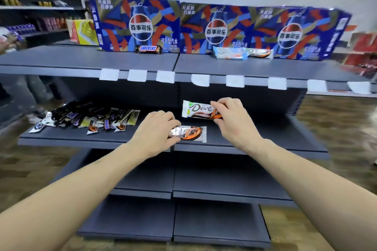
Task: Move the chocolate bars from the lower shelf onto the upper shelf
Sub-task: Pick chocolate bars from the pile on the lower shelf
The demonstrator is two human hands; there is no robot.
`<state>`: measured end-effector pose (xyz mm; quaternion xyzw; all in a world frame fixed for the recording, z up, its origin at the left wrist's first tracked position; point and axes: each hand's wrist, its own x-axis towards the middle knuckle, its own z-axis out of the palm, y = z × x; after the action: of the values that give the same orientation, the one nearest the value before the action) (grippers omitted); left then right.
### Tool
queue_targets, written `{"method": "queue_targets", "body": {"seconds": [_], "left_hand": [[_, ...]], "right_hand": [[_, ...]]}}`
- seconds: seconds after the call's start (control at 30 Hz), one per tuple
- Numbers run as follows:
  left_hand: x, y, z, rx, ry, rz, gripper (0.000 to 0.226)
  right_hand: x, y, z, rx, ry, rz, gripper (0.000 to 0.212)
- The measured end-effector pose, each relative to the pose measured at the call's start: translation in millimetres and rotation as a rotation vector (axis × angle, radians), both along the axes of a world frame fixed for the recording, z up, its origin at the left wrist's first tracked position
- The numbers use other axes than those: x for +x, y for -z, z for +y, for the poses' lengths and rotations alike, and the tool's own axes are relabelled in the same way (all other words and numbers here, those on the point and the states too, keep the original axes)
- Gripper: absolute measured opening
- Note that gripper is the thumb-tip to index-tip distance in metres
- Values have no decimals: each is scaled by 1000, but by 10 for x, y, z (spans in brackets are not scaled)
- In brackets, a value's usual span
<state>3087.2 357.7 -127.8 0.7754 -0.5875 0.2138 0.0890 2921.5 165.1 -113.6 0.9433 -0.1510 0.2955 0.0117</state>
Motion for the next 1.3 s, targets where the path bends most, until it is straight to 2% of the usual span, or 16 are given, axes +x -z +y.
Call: {"method": "queue_targets", "body": {"seconds": [0.13, 0.3, 0.67, 0.97, 1.3], "left_hand": [[-247, -331, -310, -70, 67, -24, 44], [-374, -705, -629, -158, 121, -48, 43], [47, -1138, -1381, -265, 112, -104, 41], [572, -1326, -2095, -217, 100, -74, 44], [602, -1374, -2908, -172, 118, -65, 44]], "right_hand": [[-343, -308, -277, -75, 77, -96, 52], [-563, -569, -673, -115, 142, -127, 49], [-346, -979, -1509, -138, 217, -125, 48], [135, -1031, -2197, -123, 184, 6, 46], [200, -1108, -2928, -70, 267, 41, 48]]}}
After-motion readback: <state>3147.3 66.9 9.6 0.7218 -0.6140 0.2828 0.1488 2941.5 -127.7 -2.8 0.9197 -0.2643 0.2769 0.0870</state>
